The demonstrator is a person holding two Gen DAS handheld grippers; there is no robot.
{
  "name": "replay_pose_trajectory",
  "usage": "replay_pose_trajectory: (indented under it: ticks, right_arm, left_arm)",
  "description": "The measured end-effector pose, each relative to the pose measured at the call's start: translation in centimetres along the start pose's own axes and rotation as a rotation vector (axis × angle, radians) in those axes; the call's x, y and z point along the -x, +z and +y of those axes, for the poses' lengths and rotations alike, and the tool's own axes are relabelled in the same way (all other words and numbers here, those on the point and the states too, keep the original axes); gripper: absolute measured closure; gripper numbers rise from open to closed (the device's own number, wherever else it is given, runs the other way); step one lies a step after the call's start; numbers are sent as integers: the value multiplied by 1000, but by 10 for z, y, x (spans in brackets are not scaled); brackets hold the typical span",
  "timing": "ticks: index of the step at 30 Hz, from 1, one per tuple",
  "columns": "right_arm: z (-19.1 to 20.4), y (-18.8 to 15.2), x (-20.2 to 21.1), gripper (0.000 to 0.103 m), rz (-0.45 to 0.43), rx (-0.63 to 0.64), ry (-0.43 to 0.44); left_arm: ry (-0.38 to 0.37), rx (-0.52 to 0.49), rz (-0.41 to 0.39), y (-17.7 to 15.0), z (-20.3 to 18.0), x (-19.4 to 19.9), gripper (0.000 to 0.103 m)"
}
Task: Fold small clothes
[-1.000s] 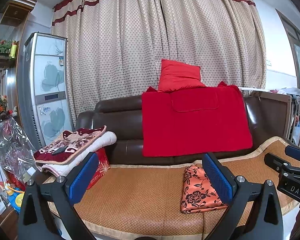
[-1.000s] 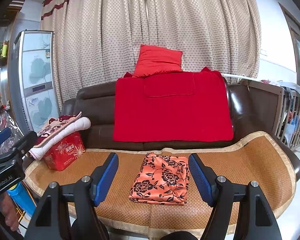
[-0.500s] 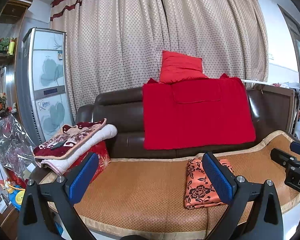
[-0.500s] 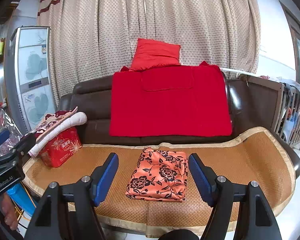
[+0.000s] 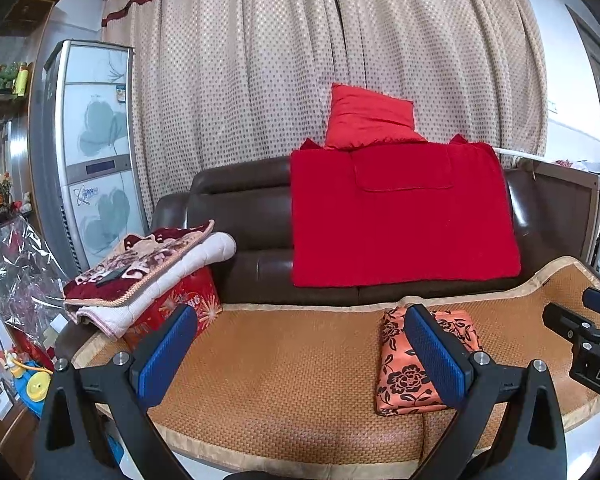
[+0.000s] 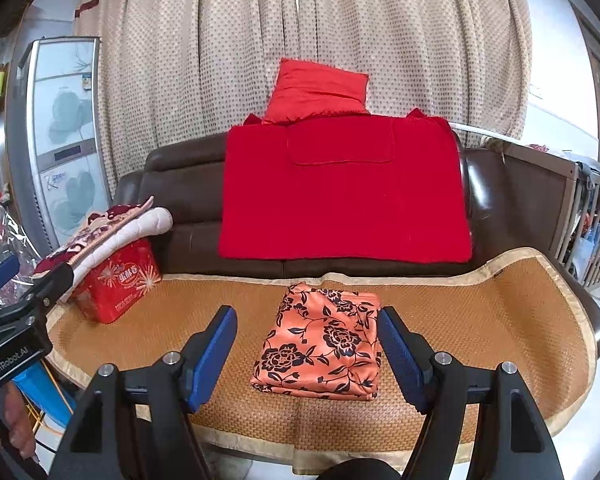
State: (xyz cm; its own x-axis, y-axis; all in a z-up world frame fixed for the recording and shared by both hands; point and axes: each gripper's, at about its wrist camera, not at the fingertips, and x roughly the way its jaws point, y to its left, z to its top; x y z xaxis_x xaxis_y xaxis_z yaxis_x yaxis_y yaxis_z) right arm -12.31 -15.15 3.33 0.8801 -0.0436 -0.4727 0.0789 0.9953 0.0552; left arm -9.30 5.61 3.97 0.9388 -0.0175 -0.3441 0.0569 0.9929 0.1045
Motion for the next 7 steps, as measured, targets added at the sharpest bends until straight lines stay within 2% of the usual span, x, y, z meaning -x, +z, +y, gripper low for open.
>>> replay_pose_trajectory:
  ticks: [7]
  right_arm:
    - [-7, 8, -33, 27, 31, 2, -5]
  left_arm:
    - [7, -6, 7, 6, -14, -33, 0]
